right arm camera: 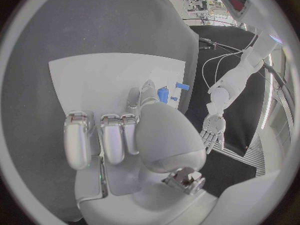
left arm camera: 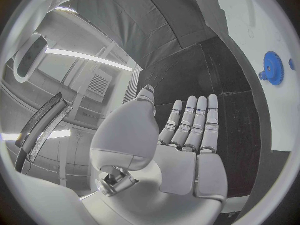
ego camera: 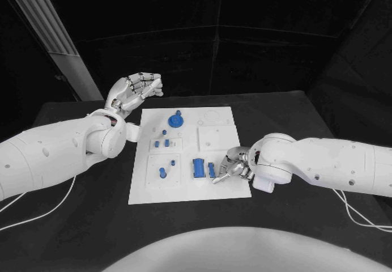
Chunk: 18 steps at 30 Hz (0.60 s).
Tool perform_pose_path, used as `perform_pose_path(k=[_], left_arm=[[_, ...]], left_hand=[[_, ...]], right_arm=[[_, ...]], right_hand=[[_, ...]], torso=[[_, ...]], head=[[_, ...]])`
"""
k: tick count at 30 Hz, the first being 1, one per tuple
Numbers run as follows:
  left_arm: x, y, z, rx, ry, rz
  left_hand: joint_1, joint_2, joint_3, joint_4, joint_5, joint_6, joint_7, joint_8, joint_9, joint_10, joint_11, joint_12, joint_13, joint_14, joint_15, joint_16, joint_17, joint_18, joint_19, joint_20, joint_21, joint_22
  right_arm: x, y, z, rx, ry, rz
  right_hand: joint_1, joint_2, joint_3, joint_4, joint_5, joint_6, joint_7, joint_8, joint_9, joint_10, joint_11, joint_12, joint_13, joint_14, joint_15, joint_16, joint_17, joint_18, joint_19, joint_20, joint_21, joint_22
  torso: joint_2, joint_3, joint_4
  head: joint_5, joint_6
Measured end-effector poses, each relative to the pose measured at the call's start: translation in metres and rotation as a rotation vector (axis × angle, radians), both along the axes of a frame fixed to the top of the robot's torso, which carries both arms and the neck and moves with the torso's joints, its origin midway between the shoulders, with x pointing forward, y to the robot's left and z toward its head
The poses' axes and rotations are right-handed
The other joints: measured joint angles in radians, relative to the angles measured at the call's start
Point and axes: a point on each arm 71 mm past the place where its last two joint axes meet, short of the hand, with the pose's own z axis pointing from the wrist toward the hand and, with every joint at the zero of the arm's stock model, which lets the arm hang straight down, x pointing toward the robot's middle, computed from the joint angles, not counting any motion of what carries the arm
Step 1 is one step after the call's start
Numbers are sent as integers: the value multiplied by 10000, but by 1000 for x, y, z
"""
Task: Assemble the parts on the task board
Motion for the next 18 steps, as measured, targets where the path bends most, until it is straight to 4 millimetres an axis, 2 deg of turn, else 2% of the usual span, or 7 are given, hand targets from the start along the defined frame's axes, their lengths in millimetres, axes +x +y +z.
perform_pose_path(k=[4, 6, 9, 12, 18], left_arm=[[0, 0, 0, 1, 1, 4], [0, 1, 0, 2, 1, 7], [0, 1, 0, 3, 1, 9], [0, 1, 0, 3, 1, 8], [0, 0, 0, 0, 5, 0]], left_hand=[[0, 0, 0, 0, 0, 0, 0, 0, 0, 0, 0, 0, 1, 0, 0, 0, 0, -1, 0, 0, 0, 0], [0, 0, 0, 0, 0, 0, 0, 0, 0, 0, 0, 0, 1, 0, 0, 0, 0, -1, 0, 0, 0, 0], [0, 0, 0, 0, 0, 0, 0, 0, 0, 0, 0, 0, 1, 0, 0, 0, 1, -1, 0, 0, 0, 1], [0, 0, 0, 0, 0, 0, 0, 0, 0, 0, 0, 0, 1, 0, 1, 0, 1, -1, 0, 0, 0, 1], [0, 0, 0, 0, 0, 0, 0, 0, 0, 0, 0, 0, 2, 1, 1, 0, 1, -1, 0, 0, 0, 1]], right_arm=[[0, -3, 1, 113, -112, -54], [0, -5, 2, 187, -193, -90], [0, -6, 3, 315, -333, -146], [1, -7, 3, 418, -445, -188], [2, -6, 5, 595, -661, -280]], right_hand=[[91, -91, -216, 56, -32, 34, 34, 0, 41, 0, 0, 2, 0, 0, 1, 0, 0, -1, 0, 0, 0, 0], [81, -100, -306, 64, -38, 72, -3, 0, 58, 0, 0, 7, 0, -1, 1, 0, 0, -1, 0, 0, 0, 0], [-108, -288, -423, 181, -38, 99, 25, 0, 83, 0, 0, -4, -87, 0, 1, 0, 0, -1, 0, 0, 0, 0], [-283, -365, -527, 284, -38, 99, 25, 0, 107, 12, -11, -41, -253, 1, 0, 0, 0, -1, 0, 0, 0, 0], [-679, -165, -611, 587, -38, 99, 25, -1, 148, 32, -31, -64, -253, 1, -2, 0, 0, -1, 0, 0, 0, 0]], torso=[[0, 2, 0], [-1, 2, 0], [-1, 2, -1], [-1, 2, -1], [-1, 2, -2]], head=[[16, 0], [17, 0], [17, 0], [8, 0], [-1, 0]])
